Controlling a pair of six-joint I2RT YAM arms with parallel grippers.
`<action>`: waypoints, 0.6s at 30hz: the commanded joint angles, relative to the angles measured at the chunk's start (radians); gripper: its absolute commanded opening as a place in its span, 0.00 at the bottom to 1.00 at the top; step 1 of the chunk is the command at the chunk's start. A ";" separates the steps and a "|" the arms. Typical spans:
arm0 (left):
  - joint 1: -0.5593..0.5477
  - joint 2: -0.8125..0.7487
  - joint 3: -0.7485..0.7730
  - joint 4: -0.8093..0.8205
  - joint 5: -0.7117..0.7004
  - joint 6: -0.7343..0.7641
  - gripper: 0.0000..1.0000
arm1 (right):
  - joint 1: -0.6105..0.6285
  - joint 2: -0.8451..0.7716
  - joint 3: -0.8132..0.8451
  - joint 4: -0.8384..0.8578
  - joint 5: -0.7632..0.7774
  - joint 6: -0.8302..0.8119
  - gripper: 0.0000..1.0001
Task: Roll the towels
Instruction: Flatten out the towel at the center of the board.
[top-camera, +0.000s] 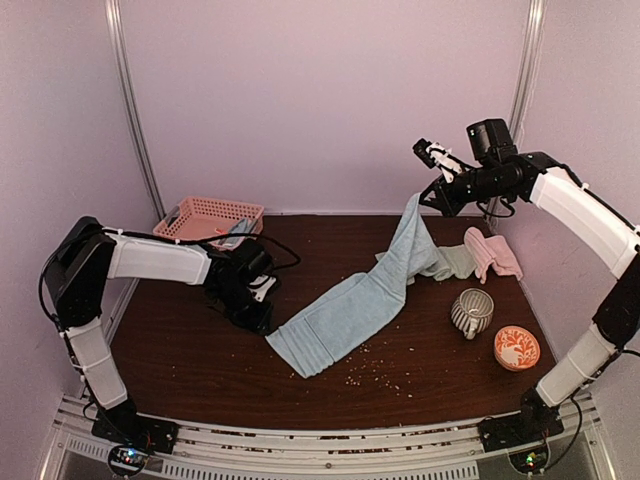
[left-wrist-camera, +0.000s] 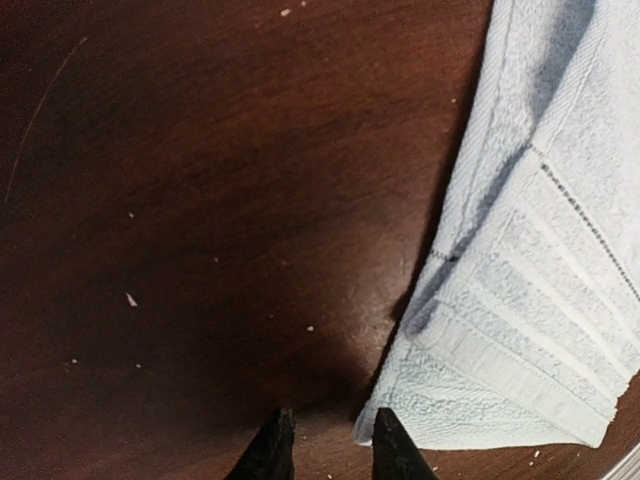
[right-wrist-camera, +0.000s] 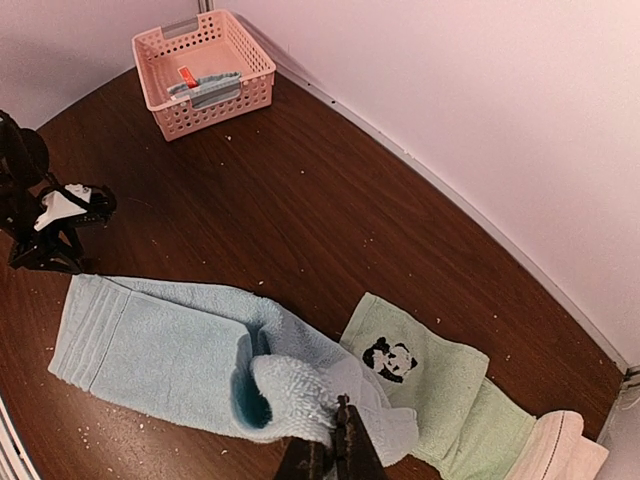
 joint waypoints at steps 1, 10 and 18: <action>-0.022 0.035 0.044 -0.031 -0.023 0.001 0.27 | -0.003 0.011 0.005 0.020 -0.010 0.001 0.00; -0.042 0.089 0.073 -0.049 -0.029 0.016 0.20 | -0.003 0.011 0.003 0.017 -0.005 -0.002 0.00; -0.046 0.100 0.073 -0.049 -0.025 0.034 0.00 | -0.002 0.014 -0.003 0.022 -0.002 0.000 0.00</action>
